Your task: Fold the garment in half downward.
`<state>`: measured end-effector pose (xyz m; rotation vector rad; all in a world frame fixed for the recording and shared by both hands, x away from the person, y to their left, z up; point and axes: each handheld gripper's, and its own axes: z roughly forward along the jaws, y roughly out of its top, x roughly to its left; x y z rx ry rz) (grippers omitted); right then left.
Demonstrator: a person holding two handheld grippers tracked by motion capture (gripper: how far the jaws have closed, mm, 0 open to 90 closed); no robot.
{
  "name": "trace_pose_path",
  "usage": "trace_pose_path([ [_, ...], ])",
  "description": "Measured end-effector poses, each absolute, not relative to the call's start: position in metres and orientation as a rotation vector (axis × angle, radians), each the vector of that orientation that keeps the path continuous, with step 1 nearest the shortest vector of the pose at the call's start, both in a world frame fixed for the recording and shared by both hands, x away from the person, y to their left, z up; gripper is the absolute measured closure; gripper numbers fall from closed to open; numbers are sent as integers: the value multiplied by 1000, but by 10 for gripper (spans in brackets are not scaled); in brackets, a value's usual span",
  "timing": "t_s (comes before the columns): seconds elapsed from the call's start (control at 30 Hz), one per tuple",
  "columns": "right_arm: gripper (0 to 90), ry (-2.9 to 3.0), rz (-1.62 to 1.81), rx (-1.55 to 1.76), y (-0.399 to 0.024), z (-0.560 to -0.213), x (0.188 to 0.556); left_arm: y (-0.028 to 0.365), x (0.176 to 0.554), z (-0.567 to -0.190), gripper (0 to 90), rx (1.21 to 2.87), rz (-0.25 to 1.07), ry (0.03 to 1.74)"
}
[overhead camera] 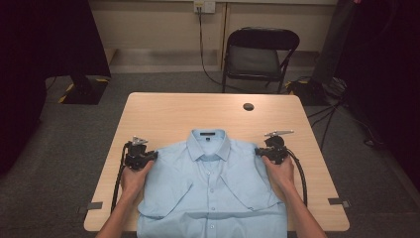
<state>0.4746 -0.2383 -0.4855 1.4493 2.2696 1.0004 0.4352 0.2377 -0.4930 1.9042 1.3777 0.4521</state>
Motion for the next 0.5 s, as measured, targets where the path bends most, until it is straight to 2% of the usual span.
trace_pose_path([
  [0.5, 870, 2246, 1054, 1478, -244, -482, 473, 235, 434, -490, 887, 1938, 491, 1368],
])
